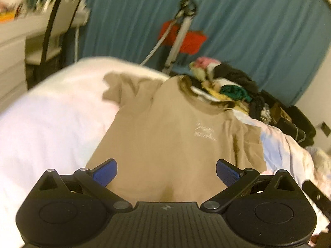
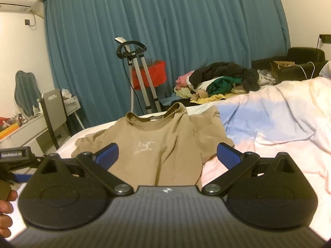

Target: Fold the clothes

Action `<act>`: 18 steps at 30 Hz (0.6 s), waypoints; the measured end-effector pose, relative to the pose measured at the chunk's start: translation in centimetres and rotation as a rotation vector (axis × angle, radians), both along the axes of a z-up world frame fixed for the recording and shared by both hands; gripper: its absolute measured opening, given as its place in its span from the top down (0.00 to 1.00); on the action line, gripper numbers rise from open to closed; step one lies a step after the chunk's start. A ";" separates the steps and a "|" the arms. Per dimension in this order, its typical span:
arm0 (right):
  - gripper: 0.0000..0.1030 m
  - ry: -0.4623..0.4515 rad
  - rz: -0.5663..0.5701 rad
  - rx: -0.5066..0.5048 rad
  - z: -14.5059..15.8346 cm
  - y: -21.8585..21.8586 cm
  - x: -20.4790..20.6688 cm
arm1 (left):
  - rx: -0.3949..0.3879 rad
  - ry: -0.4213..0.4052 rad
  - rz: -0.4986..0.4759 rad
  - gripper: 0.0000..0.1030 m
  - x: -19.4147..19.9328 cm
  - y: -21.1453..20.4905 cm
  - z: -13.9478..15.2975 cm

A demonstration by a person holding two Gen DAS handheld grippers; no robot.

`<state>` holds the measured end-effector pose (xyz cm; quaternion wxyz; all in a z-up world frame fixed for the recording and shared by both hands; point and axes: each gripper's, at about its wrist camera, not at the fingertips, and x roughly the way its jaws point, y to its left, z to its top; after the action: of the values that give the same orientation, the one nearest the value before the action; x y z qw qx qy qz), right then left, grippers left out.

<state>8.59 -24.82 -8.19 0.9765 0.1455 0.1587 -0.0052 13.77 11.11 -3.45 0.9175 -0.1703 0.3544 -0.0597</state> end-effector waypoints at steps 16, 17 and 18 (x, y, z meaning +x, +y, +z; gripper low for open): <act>0.00 0.088 -0.078 0.126 -4.1 -2.6 2.6 | -0.066 0.060 0.198 0.01 10.4 3.4 -3.0; 0.00 0.095 -0.083 0.131 -4.5 -2.7 2.9 | -0.091 0.053 0.210 0.03 11.1 3.7 -3.3; 0.00 0.103 -0.088 0.137 -4.9 -2.9 3.3 | -0.121 0.041 0.216 0.03 11.8 4.0 -3.7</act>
<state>11.90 -27.70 -13.12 0.9537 0.2182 0.2019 -0.0449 25.53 15.16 -7.13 0.8992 -0.2637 0.3485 0.0219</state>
